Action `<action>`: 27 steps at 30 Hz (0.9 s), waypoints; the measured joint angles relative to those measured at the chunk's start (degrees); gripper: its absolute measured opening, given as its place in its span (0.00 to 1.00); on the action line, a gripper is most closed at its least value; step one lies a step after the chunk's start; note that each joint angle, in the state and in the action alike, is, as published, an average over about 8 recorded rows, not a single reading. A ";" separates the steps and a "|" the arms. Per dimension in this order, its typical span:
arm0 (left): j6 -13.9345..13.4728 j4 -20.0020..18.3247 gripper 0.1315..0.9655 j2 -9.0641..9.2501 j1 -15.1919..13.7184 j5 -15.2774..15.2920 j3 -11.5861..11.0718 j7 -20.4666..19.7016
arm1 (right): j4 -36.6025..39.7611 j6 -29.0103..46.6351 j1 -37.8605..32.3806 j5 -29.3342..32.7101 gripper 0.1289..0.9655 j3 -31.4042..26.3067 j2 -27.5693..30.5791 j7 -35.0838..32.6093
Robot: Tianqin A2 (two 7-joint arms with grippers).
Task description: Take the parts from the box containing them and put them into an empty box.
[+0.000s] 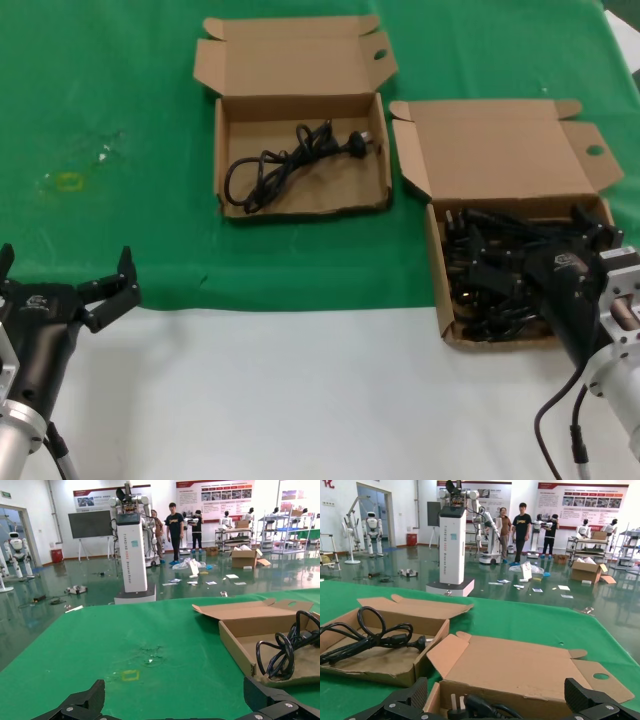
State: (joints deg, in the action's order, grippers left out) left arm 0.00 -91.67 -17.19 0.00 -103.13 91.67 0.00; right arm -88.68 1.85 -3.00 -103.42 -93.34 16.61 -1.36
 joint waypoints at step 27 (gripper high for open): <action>0.00 0.00 1.00 0.00 0.00 0.00 0.00 0.00 | 0.00 0.00 0.00 0.00 1.00 0.00 0.00 0.00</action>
State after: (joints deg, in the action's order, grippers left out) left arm 0.00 -91.67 -17.19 0.00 -103.13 91.67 0.00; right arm -88.68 1.85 -3.00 -103.42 -93.34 16.61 -1.36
